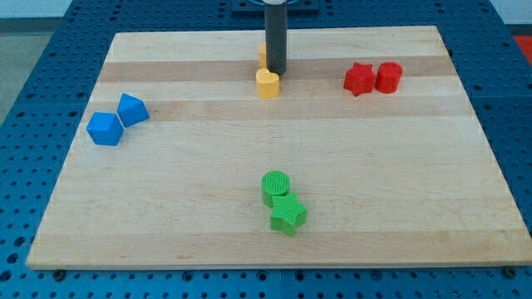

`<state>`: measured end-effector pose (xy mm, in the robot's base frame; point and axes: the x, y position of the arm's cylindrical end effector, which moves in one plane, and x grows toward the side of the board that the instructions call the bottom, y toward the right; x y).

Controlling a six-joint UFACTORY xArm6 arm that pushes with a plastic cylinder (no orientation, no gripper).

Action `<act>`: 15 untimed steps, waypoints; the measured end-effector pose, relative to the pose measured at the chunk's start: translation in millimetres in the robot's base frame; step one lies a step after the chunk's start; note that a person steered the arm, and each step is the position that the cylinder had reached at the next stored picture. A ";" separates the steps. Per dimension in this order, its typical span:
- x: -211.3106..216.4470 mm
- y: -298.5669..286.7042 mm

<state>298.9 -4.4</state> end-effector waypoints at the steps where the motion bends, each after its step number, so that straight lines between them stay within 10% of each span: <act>1: 2.5 -13.7; 7: 61.9 -23.4; 12: -68.0 -79.4; 15: -87.1 3.0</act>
<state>211.8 -1.4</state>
